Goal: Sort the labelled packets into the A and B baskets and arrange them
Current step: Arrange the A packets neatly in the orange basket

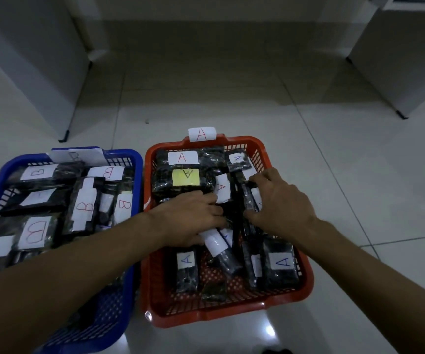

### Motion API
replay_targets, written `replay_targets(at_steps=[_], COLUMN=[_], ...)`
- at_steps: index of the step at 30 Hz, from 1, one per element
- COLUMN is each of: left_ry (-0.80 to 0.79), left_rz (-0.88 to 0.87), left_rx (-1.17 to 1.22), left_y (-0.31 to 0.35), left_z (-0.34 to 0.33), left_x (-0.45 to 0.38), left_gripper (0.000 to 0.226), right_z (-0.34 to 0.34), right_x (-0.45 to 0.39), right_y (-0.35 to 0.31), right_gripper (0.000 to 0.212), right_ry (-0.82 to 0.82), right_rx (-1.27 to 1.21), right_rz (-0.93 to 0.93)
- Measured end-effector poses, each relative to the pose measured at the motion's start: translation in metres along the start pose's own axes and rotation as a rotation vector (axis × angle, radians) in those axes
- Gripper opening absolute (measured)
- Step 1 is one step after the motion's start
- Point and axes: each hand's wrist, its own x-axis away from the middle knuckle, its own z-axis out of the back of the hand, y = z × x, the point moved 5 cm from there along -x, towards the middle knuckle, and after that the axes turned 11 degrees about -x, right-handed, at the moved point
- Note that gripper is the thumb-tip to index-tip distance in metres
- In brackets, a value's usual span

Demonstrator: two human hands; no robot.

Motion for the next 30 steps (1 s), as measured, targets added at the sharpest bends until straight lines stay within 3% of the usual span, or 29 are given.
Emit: replay_targets(at_steps=[4,9,14,18,23,28,30], left_ry=[0.035,0.023,-0.055,-0.168,-0.337,-0.548,-0.564], left_rz=[0.017,0.192,0.291,0.231,0.270,0.405,0.460], left_rx=[0.090,0.254,0.436,0.438,0.228,0.379,0.401], left_y=[-0.012,-0.043,-0.053,-0.041,-0.048,-0.061,-0.066], left_z=[0.012,0.026,0.024,0.021,0.033,0.043,0.046], left_x=[0.007,0.026,0.040,0.050,0.070,0.090,0.096], left_gripper=[0.037,0.039,0.044,0.041,0.043,0.039,0.041], right_z=[0.000,0.019,-0.008,-0.038,-0.056,-0.082,-0.082], right_x=[-0.001,-0.002,0.008,0.019,0.013,0.011,0.013], right_y=[0.004,-0.008,-0.035,-0.052,-0.062,-0.075,-0.080], right_gripper=[0.071,0.044,0.036,0.020,0.036,0.083,0.087], right_ry=[-0.025,0.028,-0.437,-0.611,-0.521,-0.564,-0.527], right_rx=[-0.007,-0.288,-0.503,-0.583,-0.289,-0.208,-0.101], right_rz=[0.037,0.190,0.162,0.129,0.190,0.305,0.419])
